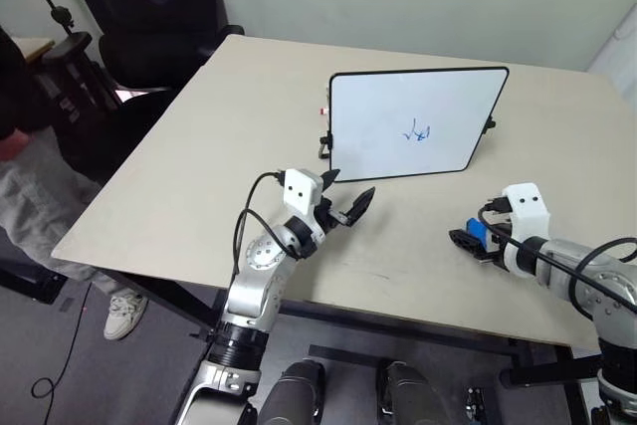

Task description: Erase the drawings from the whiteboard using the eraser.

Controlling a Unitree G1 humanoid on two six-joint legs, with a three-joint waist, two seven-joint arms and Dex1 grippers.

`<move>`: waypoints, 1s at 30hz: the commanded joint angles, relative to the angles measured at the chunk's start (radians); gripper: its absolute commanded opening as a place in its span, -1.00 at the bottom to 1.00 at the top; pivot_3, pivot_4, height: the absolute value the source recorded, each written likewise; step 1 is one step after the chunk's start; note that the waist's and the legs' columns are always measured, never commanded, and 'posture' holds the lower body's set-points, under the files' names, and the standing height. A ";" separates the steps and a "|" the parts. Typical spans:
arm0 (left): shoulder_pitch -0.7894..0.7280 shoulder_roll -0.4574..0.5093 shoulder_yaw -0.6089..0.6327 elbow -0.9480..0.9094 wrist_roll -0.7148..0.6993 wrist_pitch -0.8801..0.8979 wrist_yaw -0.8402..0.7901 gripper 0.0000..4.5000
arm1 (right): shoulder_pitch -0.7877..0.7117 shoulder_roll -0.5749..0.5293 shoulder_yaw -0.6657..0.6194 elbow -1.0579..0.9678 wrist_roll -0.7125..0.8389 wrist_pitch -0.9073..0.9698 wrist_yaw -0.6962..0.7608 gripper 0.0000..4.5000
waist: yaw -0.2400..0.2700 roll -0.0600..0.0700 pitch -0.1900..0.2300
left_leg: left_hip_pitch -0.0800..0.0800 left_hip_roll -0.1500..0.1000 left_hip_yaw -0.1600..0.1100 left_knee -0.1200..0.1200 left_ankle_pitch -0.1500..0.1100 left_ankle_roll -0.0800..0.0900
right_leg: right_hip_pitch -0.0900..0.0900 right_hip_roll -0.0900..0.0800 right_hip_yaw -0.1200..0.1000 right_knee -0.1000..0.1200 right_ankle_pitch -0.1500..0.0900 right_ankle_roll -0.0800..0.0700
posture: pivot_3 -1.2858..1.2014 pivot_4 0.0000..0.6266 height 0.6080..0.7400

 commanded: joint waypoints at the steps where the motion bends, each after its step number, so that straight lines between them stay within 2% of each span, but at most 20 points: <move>1: 0.003 -0.004 -0.004 -0.037 -0.003 -0.020 -0.007 1.00 | -0.030 0.017 -0.015 0.019 -0.056 0.033 -0.041 0.99 | 0.000 0.000 0.000 | 0.000 0.000 0.000 0.000 0.000 0.000 | 0.000 0.000 0.000 0.000 0.000 0.000 | 0.03 -0.52 1.00; 10: 0.011 -0.002 -0.012 -0.050 0.005 -0.018 -0.003 1.00 | -0.013 0.016 -0.040 -0.024 -0.109 -0.022 0.003 0.99 | 0.000 0.000 0.000 | 0.000 0.000 0.000 0.000 0.000 0.000 | 0.000 0.000 0.000 0.001 0.000 0.000 | 0.03 -0.52 1.00; 25: 0.013 -0.001 -0.009 -0.053 -0.003 -0.014 -0.007 1.00 | 0.014 0.014 -0.040 -0.007 -0.126 0.058 0.048 0.99 | 0.000 0.000 0.000 | 0.000 0.000 0.000 0.000 0.000 0.000 | 0.000 0.000 0.000 0.001 0.000 0.000 | 0.03 -0.52 1.00; 28: 0.013 0.001 -0.007 -0.052 -0.004 -0.016 -0.009 1.00 | 0.018 0.014 -0.031 0.001 -0.134 0.061 0.053 0.72 | 0.000 0.000 0.000 | 0.000 0.000 0.000 0.000 0.000 0.000 | 0.000 0.000 0.000 0.001 0.000 0.000 | 0.03 -0.52 1.00; 30: 0.013 0.003 -0.007 -0.053 -0.005 -0.015 -0.011 1.00 | 0.020 0.017 -0.027 -0.006 -0.137 0.067 0.058 0.42 | 0.000 0.000 0.000 | 0.000 0.000 0.000 0.000 0.000 0.000 | 0.000 0.000 0.000 0.001 0.000 0.000 | 0.03 -0.52 1.00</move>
